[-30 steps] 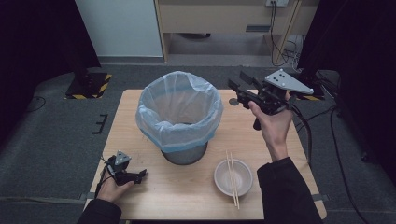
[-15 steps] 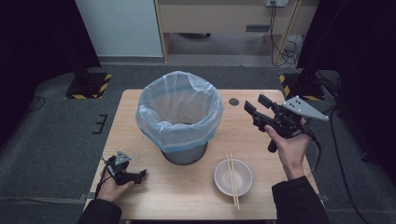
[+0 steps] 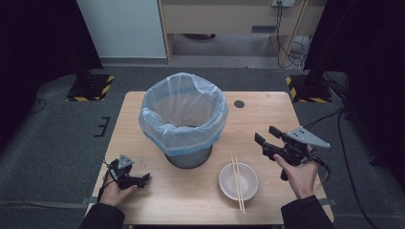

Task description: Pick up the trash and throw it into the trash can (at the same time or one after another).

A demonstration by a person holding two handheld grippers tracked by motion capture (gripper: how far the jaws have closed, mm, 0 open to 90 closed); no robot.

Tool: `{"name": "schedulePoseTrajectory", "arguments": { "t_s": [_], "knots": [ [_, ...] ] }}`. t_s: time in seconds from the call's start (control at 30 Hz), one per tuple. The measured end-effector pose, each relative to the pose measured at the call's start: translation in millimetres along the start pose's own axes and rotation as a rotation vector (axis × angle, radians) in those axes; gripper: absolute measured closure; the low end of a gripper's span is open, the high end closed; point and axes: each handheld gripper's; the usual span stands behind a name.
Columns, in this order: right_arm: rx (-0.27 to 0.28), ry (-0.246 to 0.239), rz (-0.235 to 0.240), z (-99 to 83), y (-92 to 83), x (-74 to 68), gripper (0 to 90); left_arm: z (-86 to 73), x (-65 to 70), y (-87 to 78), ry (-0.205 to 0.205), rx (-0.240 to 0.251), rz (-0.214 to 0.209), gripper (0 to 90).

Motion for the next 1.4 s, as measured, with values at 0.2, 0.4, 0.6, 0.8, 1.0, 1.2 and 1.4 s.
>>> {"name": "schedulePoseTrajectory", "arguments": {
  "t_s": [0.2,0.4,0.6,0.8,1.0,1.2,1.4],
  "knots": [
    [-0.055,0.013,0.015,-22.0,2.7,-3.3,38.0,0.0,0.1,-0.1,0.001,-0.001,0.0,0.0],
    [-0.119,0.014,0.019,-42.4,7.6,-6.7,42.3,-0.1,1.3,-0.3,-0.002,-0.002,0.001,0.0],
    [-0.17,0.042,0.029,-64.2,7.9,-11.5,45.4,-0.3,2.3,-0.5,-0.003,-0.001,0.001,0.0],
    [-0.208,0.046,0.027,-75.9,14.5,-15.3,48.2,-0.6,2.8,-1.1,0.002,-0.003,-0.001,0.0],
    [-0.296,0.051,0.05,-91.0,25.6,-26.2,55.3,-0.7,2.9,-1.1,0.002,-0.003,0.0,0.0],
    [-0.353,0.062,0.048,-97.6,30.3,-30.1,60.1,-0.7,3.0,-1.2,0.003,-0.003,-0.002,0.0],
    [-0.387,0.065,0.052,-101.2,33.6,-31.7,63.2,-0.7,2.9,-1.2,0.003,-0.003,-0.002,0.0]
  ]
}}
Point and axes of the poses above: each handheld gripper's, and its own axes: y roughly forward along the jaws, z roughly out of its top, x roughly to its right, and after that the axes turned 5 degrees about z, right-handed
